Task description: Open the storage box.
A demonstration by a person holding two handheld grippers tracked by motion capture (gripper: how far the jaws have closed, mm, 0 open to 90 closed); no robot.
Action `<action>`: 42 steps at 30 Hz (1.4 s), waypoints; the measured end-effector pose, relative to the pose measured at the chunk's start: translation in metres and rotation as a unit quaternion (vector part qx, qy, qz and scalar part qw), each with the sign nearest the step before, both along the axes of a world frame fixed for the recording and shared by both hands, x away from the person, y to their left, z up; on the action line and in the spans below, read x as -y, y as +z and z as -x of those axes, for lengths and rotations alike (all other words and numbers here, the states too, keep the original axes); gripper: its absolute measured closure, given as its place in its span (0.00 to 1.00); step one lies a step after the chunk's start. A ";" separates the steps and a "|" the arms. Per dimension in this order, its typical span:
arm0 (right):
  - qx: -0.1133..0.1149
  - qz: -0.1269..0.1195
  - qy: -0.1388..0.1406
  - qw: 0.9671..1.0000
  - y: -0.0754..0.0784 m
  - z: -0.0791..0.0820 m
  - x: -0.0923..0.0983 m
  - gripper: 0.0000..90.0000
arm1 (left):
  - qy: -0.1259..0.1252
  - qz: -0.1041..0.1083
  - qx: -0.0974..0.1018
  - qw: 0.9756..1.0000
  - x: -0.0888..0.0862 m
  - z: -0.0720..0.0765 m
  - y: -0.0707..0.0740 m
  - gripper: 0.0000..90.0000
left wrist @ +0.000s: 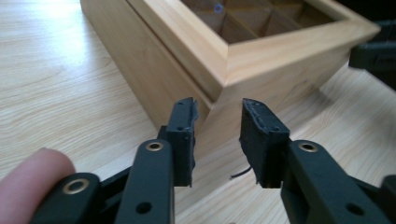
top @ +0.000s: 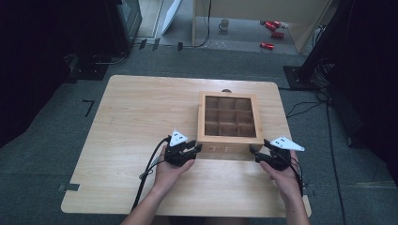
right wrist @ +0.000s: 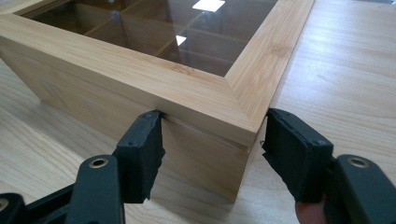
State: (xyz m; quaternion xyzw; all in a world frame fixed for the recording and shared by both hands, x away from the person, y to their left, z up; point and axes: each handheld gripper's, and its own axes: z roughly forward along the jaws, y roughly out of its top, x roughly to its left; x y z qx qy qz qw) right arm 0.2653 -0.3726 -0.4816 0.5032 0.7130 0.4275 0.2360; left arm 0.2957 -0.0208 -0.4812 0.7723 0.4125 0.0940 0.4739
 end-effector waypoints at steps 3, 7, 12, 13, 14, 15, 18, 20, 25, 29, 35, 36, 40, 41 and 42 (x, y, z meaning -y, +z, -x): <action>0.005 -0.002 -0.001 1.000 0.001 0.001 0.000 0.43 | 0.003 -0.007 0.001 1.000 -0.014 0.005 -0.004 0.67; 0.008 0.002 -0.003 1.000 0.002 0.001 -0.002 0.43 | 0.021 -0.017 -0.001 1.000 -0.038 0.012 -0.012 0.60; 0.012 0.002 -0.007 1.000 0.005 0.002 -0.003 0.43 | 0.050 -0.041 -0.018 0.998 -0.070 0.021 -0.021 0.50; 0.012 0.002 -0.008 1.000 0.005 0.002 -0.003 0.42 | 0.054 -0.045 -0.018 0.997 -0.073 0.022 -0.022 0.49; 0.012 0.003 -0.009 1.000 0.005 0.002 -0.004 0.43 | 0.057 -0.052 -0.018 0.997 -0.079 0.024 -0.022 0.47; 0.012 0.004 -0.011 1.000 0.006 0.002 -0.004 0.42 | 0.060 -0.057 -0.018 0.996 -0.082 0.026 -0.022 0.45; 0.013 0.004 -0.012 1.000 0.006 0.002 -0.005 0.42 | 0.072 -0.080 -0.014 0.994 -0.096 0.033 -0.022 0.39; 0.014 0.003 -0.012 1.000 0.007 0.002 -0.005 0.42 | 0.077 -0.090 -0.013 0.993 -0.102 0.036 -0.022 0.35; 0.019 0.001 -0.014 1.000 0.011 0.002 -0.005 0.41 | 0.101 -0.119 -0.014 0.988 -0.123 0.046 -0.023 0.22; 0.026 0.010 -0.017 0.999 0.015 0.002 -0.005 0.40 | 0.120 -0.139 -0.014 0.983 -0.146 0.055 -0.026 0.20; 0.040 0.008 -0.020 0.999 0.021 0.002 -0.006 0.40 | 0.164 -0.156 -0.026 0.974 -0.183 0.063 -0.032 0.20; 0.042 0.008 -0.021 0.999 0.022 0.002 -0.006 0.40 | 0.173 -0.164 -0.022 0.971 -0.187 0.064 -0.032 0.20; 0.048 0.008 -0.023 0.999 0.025 0.002 -0.006 0.40 | 0.195 -0.172 -0.022 0.965 -0.198 0.064 -0.034 0.20; 0.050 0.006 -0.025 0.998 0.026 0.002 -0.006 0.40 | 0.195 -0.166 -0.026 0.966 -0.200 0.064 -0.035 0.20; 0.052 0.004 -0.027 0.998 0.027 0.002 -0.007 0.40 | 0.195 -0.163 -0.026 0.967 -0.200 0.063 -0.035 0.20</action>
